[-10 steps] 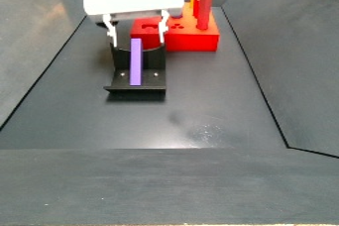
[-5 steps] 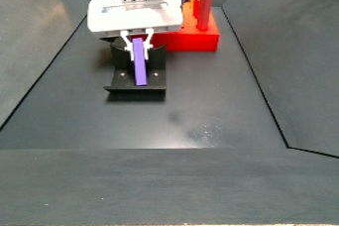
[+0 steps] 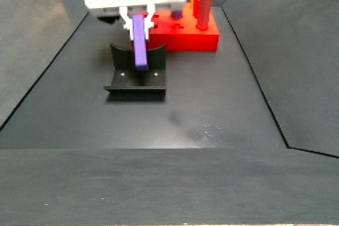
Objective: Pick up the rectangle object. Move up. Place the rectangle object on the fixture. Regrasp the rectangle object. Move to above the board. Insert the rectangle object.
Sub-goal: Move to above the board.
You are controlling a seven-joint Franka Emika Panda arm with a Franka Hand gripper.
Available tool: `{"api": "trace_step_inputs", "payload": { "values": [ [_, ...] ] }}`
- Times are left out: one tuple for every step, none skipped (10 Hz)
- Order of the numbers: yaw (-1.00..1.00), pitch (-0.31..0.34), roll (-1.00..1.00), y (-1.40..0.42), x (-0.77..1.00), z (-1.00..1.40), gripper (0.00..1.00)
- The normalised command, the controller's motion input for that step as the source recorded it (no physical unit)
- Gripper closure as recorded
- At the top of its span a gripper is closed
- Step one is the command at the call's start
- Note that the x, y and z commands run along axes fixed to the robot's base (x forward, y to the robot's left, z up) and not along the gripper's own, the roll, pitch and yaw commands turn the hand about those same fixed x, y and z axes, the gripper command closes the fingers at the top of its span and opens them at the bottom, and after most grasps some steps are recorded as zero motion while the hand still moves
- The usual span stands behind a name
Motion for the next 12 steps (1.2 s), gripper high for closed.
{"api": "trace_step_inputs", "payload": {
  "values": [
    [0.02,0.086,-0.06,-0.01,-0.09,1.0,1.0],
    [0.02,0.087,-0.05,-0.01,-0.09,1.0,1.0],
    [0.04,0.081,-0.04,-0.01,-0.09,1.0,1.0],
    [0.05,0.071,-0.04,-0.01,-0.09,1.0,1.0],
    [0.06,0.061,-0.05,-0.01,-0.08,1.0,1.0],
    [0.06,0.054,-0.05,-0.01,-0.08,1.0,1.0],
    [0.06,0.039,-0.04,-0.01,-0.08,1.0,1.0],
    [0.05,0.029,-0.04,-0.01,-0.08,1.0,1.0],
    [0.05,0.022,-0.04,-0.01,-0.08,1.0,1.0],
    [0.04,0.017,-0.05,-0.01,-0.08,1.0,1.0],
    [0.03,0.014,-0.05,-0.01,-0.08,1.0,1.0],
    [0.02,0.018,-0.04,-0.01,-0.08,1.0,1.0]
  ]
}}
